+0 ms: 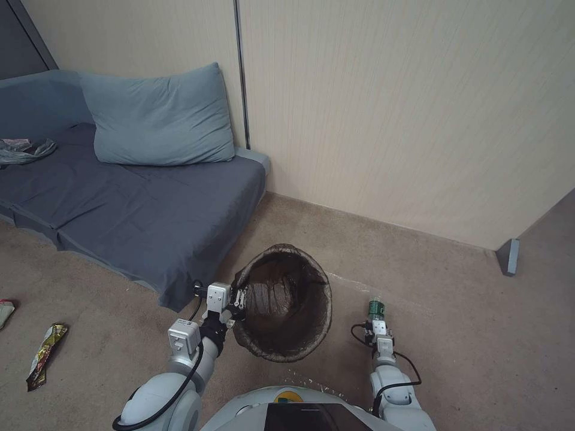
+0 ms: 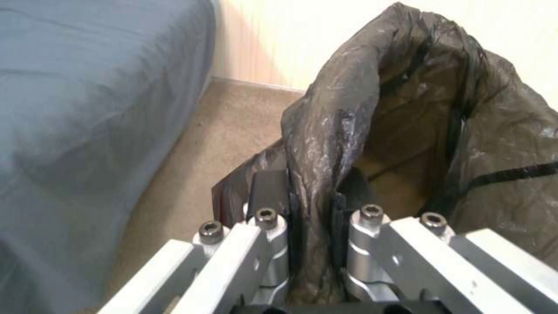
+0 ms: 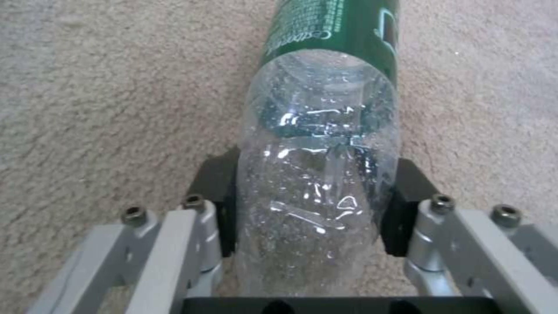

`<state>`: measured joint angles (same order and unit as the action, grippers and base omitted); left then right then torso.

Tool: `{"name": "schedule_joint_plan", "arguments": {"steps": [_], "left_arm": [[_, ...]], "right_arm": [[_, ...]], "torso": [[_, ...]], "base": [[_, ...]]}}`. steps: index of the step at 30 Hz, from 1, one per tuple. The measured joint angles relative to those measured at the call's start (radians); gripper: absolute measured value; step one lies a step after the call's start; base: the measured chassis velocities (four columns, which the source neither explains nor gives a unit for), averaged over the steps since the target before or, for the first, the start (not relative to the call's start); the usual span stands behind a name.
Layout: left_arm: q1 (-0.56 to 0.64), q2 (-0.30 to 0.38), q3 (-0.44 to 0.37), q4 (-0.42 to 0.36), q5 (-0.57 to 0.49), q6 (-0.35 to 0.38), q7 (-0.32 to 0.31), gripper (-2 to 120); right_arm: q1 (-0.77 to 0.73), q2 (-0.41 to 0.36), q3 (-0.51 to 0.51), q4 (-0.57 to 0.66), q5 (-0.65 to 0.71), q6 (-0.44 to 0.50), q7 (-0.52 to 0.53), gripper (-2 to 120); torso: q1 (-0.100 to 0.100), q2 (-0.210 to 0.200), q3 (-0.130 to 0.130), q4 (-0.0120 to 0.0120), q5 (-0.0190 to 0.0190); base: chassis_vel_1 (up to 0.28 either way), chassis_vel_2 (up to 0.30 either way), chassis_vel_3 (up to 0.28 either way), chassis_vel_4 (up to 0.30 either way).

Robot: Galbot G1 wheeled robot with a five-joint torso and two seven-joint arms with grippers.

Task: Pick up the trash bin, then pick up the garbage from the floor and place it into the trash bin.

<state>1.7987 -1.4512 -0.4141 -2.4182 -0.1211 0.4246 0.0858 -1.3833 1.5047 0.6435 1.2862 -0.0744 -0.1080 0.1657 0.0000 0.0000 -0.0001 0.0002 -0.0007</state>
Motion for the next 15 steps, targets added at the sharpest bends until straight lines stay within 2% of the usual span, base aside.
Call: {"name": "schedule_joint_plan", "arguments": {"steps": [5,15], "left_arm": [[-0.005,-0.001,-0.002,0.000,0.000,-0.001,0.001,7],[-0.016,-0.003,-0.001,0.002,0.001,0.002,0.001,7]], "right_arm": [[0.000,0.002,-0.001,0.001,0.000,0.002,0.001,32],[-0.008,-0.001,-0.002,0.013,0.000,0.016,0.003,32]], "torso": [[0.000,0.000,0.000,-0.0002,0.0003],[0.000,0.000,0.000,-0.0002,0.0010]], "base": [[0.000,0.000,0.000,0.000],[0.000,0.000,0.000,0.000]]}}
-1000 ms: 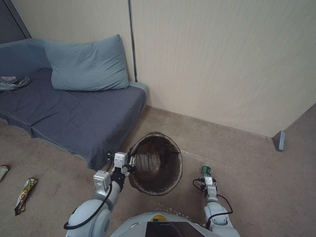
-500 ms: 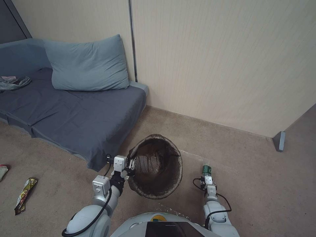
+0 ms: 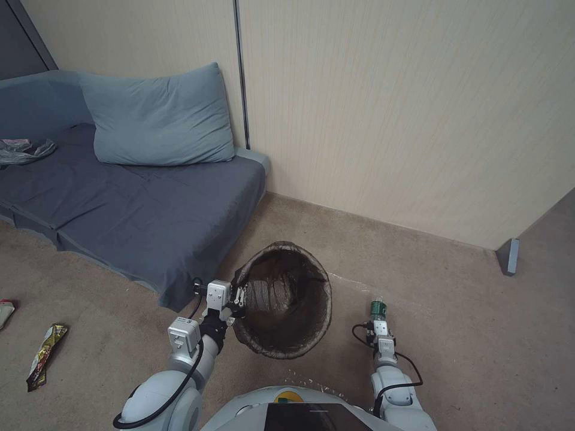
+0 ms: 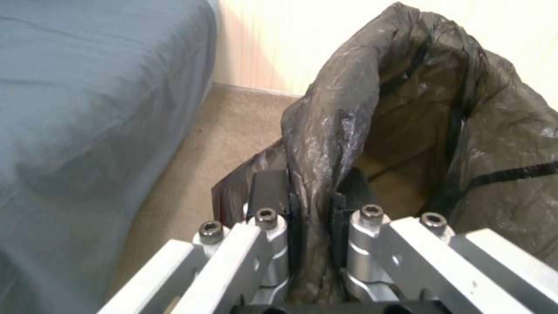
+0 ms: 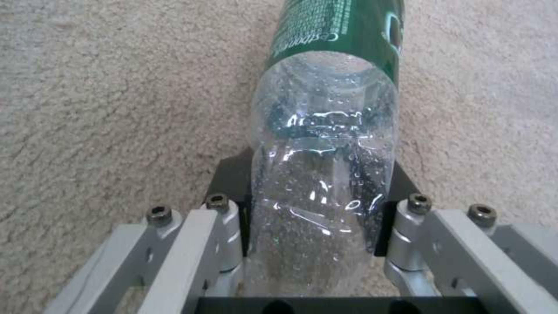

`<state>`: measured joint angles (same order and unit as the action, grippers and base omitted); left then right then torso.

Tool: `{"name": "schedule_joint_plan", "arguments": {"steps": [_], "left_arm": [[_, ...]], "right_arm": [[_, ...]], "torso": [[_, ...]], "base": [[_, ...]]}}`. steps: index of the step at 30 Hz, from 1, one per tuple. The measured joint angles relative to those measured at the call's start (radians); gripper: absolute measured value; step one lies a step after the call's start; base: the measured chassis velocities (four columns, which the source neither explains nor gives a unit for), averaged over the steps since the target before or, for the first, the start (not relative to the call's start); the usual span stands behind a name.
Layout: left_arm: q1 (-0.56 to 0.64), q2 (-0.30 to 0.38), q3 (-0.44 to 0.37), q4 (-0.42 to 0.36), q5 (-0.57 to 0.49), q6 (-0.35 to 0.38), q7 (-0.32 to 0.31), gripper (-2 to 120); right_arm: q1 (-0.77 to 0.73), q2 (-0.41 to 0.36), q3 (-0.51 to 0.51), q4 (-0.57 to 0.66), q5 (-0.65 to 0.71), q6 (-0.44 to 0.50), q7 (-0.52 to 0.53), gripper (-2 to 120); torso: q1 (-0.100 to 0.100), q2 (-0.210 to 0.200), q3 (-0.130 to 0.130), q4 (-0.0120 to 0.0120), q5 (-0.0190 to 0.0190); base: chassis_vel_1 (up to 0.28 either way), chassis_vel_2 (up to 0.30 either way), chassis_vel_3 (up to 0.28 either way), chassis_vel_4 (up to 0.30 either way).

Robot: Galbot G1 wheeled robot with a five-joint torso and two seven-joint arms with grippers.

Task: Pick up the trash bin, then pick up the garbage from the floor and place it into the trash bin.

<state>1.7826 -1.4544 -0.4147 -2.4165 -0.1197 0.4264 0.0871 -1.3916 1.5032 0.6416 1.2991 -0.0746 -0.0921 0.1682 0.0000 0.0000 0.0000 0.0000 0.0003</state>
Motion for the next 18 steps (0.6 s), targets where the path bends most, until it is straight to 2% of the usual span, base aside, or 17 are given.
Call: {"name": "schedule_joint_plan", "arguments": {"steps": [8,11,12,15,16,18], "left_arm": [[-0.011,0.000,0.001,0.007,-0.001,0.005,0.001,7],[-0.014,0.001,0.000,0.009,-0.003,0.006,0.001,7],[-0.014,0.001,0.000,0.009,-0.003,0.006,0.001,7],[-0.020,0.002,0.000,0.010,-0.008,0.010,0.000,7],[-0.020,0.002,0.000,0.010,-0.008,0.010,0.000,7],[-0.026,0.004,-0.001,0.012,-0.011,0.013,0.000,7]], "right_arm": [[-0.045,0.002,-0.010,0.131,0.008,0.052,0.020,32],[-0.081,0.003,-0.018,0.265,0.011,0.111,0.024,32],[-0.081,0.003,-0.018,0.265,0.011,0.111,0.024,32],[-0.112,0.003,-0.025,0.433,0.022,0.231,0.011,32],[-0.112,0.003,-0.025,0.433,0.022,0.231,0.011,32],[-0.134,-0.002,-0.024,0.555,0.034,0.334,-0.046,32]], "torso": [[0.000,0.000,0.000,-0.0002,0.0009],[0.000,0.000,0.000,-0.0002,0.0005],[0.000,0.000,0.000,-0.0002,0.0005],[0.000,0.000,0.000,0.0000,0.0001],[0.000,0.000,0.000,0.0000,0.0001],[0.000,0.000,0.000,0.0002,-0.0004]], "base": [[0.000,0.000,0.000,0.000],[0.000,0.000,0.000,0.000],[0.000,0.000,0.000,0.000],[0.000,0.000,0.000,0.000],[0.000,0.000,0.000,0.000],[0.000,0.000,0.000,0.000]]}}
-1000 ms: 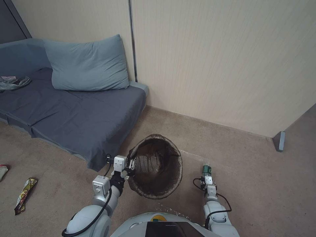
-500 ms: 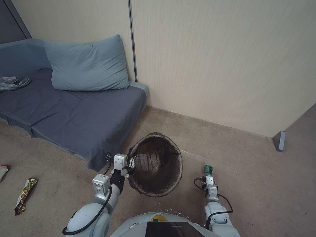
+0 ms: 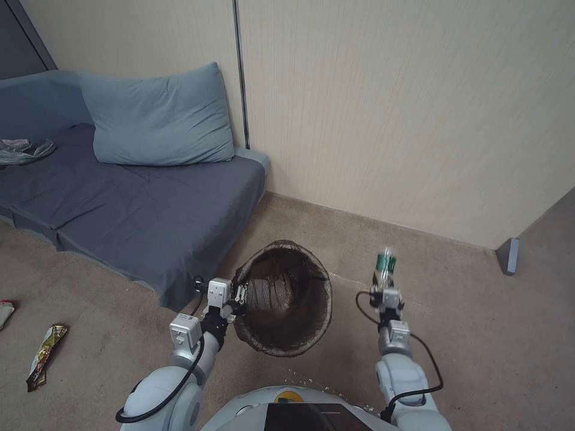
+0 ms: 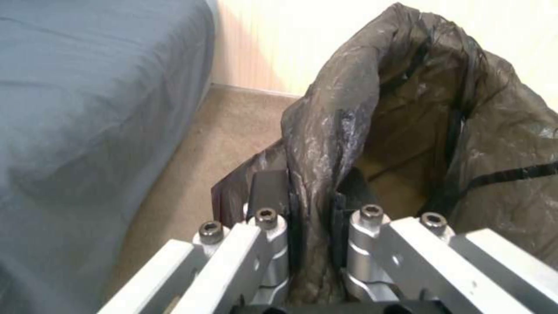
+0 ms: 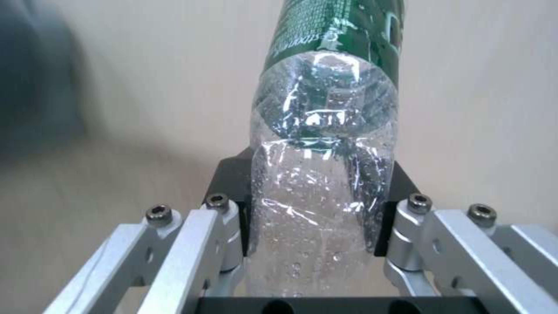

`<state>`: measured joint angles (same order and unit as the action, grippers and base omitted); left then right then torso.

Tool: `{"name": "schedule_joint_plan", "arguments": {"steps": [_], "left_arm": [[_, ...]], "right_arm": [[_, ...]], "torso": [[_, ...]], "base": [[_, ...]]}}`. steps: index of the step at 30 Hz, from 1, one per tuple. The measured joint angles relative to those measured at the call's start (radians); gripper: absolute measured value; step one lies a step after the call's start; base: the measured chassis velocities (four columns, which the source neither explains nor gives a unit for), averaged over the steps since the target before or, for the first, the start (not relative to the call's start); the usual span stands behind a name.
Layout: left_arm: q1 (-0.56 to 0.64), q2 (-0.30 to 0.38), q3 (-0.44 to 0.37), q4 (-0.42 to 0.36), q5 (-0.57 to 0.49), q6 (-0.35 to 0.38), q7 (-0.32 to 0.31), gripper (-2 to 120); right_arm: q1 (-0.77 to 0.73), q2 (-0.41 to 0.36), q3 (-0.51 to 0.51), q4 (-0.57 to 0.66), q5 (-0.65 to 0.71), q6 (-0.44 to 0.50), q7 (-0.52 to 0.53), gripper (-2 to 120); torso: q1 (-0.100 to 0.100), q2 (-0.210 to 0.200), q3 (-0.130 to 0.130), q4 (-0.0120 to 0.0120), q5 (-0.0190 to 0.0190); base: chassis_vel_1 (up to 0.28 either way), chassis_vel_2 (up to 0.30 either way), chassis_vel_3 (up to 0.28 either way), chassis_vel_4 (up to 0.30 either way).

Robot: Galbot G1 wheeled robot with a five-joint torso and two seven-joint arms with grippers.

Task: Pick up the trash bin, then pick up the garbage from the floor and place it into the trash bin.

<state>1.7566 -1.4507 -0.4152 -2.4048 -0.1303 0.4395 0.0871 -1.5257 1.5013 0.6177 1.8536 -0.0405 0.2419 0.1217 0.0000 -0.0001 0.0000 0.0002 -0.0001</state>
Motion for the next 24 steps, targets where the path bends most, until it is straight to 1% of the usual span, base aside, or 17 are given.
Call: {"name": "schedule_joint_plan", "arguments": {"steps": [1,2,3,4,5,6,7,8,9,11,13,14,15,17,24], "left_arm": [[0.000,0.000,0.000,0.000,0.000,0.000,0.000,7],[-0.003,0.001,0.000,0.001,-0.002,0.001,0.000,7],[-0.005,0.001,0.000,0.003,-0.004,0.002,0.000,7],[-0.005,0.001,0.000,0.003,-0.004,0.002,0.000,7],[-0.007,0.001,0.000,0.006,-0.005,0.002,0.000,7],[-0.009,0.001,0.001,0.009,-0.006,0.002,0.000,7],[-0.011,0.000,0.003,0.011,-0.006,0.003,0.000,7],[-0.012,-0.001,0.004,0.012,-0.006,0.003,0.000,7],[-0.012,-0.001,0.004,0.012,-0.006,0.003,0.000,7],[-0.016,-0.003,0.009,0.013,-0.006,0.005,0.000,7],[-0.018,-0.004,0.011,0.013,-0.006,0.007,0.000,7],[-0.018,-0.004,0.011,0.013,-0.006,0.008,0.000,7],[-0.018,-0.004,0.011,0.013,-0.006,0.008,0.000,7],[-0.016,-0.004,0.011,0.012,-0.007,0.008,0.000,7],[-0.017,-0.009,0.010,0.009,-0.008,0.009,0.001,7]], "right_arm": [[0.000,0.000,0.000,0.000,0.000,0.000,0.000,32],[-0.011,-0.005,0.002,0.056,0.011,0.054,-0.055,32],[-0.021,-0.012,0.005,0.119,0.031,0.114,-0.134,32],[-0.021,-0.012,0.005,0.119,0.031,0.114,-0.134,32],[-0.030,-0.020,0.006,0.176,0.054,0.163,-0.211,32],[-0.039,-0.026,0.002,0.224,0.078,0.197,-0.283,32],[-0.047,-0.032,-0.004,0.259,0.096,0.217,-0.333,32],[-0.053,-0.035,-0.009,0.277,0.107,0.226,-0.362,32],[-0.053,-0.035,-0.009,0.277,0.107,0.226,-0.362,32],[-0.078,-0.046,-0.035,0.323,0.139,0.245,-0.470,32],[-0.101,-0.061,-0.063,0.338,0.154,0.251,-0.570,32],[-0.106,-0.066,-0.073,0.338,0.156,0.251,-0.601,32],[-0.106,-0.066,-0.073,0.338,0.156,0.251,-0.601,32],[-0.116,-0.082,-0.105,0.334,0.157,0.250,-0.678,32],[-0.118,-0.104,-0.166,0.305,0.129,0.230,-0.741,32]], "torso": [[0.000,0.000,0.000,0.0000,0.0000],[0.000,0.000,0.000,-0.0002,0.0005],[0.000,0.000,0.000,-0.0002,0.0002],[0.000,0.000,0.000,-0.0002,0.0002],[0.000,0.000,0.000,-0.0001,-0.0002],[0.000,0.000,0.000,0.0000,-0.0001],[0.000,0.000,0.000,-0.0001,0.0000],[0.000,0.000,0.000,-0.0001,0.0000],[0.000,0.000,0.000,-0.0001,0.0000],[0.000,0.000,0.000,-0.0001,0.0001],[0.000,0.000,0.000,-0.0003,0.0000],[0.000,0.000,0.000,-0.0002,0.0001],[0.000,0.000,0.000,-0.0002,0.0001],[0.000,0.000,0.000,-0.0001,0.0001],[0.000,0.000,0.000,-0.0002,0.0001]], "base": [[0.000,0.000,0.000,0.000],[0.000,0.000,0.000,0.000],[0.000,0.000,0.000,0.000],[0.000,0.000,0.000,0.000],[0.000,0.000,0.000,0.000],[0.000,0.000,0.000,0.000],[0.000,0.000,0.000,0.000],[0.000,0.000,0.000,0.000],[0.000,0.000,0.000,0.000],[0.000,0.000,0.000,0.000],[0.000,0.000,0.000,0.000],[0.000,0.000,0.000,0.000],[0.000,0.000,0.000,0.000],[0.000,0.000,0.000,0.000],[0.000,0.000,0.000,0.000]]}}
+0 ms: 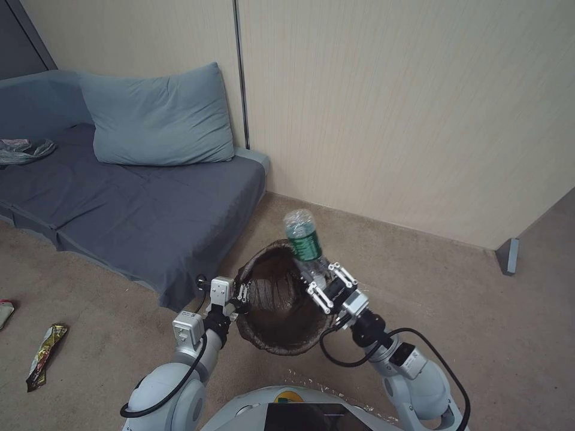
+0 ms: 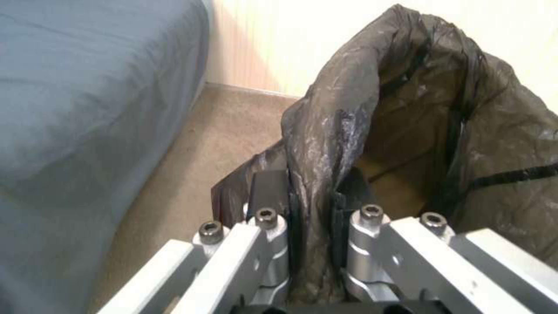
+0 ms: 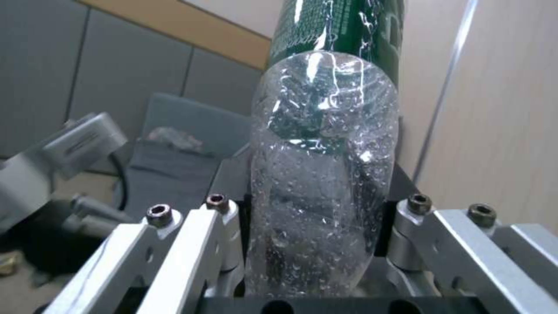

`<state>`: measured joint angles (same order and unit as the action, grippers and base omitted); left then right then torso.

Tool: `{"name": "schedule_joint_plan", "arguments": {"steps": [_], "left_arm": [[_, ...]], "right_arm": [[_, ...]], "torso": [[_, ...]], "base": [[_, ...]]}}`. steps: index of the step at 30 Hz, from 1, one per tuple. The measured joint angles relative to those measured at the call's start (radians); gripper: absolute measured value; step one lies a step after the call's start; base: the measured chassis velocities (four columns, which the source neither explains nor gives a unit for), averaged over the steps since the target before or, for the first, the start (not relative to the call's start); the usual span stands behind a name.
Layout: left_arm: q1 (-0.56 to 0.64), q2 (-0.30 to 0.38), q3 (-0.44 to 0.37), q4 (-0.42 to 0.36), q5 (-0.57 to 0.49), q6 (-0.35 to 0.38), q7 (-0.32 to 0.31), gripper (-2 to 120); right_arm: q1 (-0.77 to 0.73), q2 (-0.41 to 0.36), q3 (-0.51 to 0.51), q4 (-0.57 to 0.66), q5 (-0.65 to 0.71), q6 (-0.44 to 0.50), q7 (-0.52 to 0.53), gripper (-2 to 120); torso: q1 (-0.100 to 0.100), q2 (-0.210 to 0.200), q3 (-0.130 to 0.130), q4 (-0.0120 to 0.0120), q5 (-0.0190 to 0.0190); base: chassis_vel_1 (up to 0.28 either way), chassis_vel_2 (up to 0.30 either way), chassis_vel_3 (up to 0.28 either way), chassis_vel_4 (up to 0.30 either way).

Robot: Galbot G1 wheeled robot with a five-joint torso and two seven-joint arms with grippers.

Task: Pick up the trash bin, then pick up the garbage from the floor and place it into the trash bin.

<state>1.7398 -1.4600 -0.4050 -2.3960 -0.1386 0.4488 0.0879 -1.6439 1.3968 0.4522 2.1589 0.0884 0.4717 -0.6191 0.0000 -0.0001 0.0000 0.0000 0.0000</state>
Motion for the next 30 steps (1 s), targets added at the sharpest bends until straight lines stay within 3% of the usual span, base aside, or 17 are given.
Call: {"name": "schedule_joint_plan", "arguments": {"steps": [17,30], "left_arm": [[0.006,-0.009,0.006,-0.009,0.009,0.005,0.001,7],[0.008,-0.012,0.007,-0.013,0.013,0.003,0.002,7]], "right_arm": [[0.029,0.007,-0.070,-0.139,-0.066,0.011,0.032,32],[0.013,0.017,-0.077,-0.148,-0.094,0.024,0.040,82]], "torso": [[0.000,0.000,0.000,0.0000,0.0000],[0.000,0.000,0.000,0.0000,0.0000]], "base": [[0.000,0.000,0.000,0.000],[0.000,0.000,0.000,0.000]]}}
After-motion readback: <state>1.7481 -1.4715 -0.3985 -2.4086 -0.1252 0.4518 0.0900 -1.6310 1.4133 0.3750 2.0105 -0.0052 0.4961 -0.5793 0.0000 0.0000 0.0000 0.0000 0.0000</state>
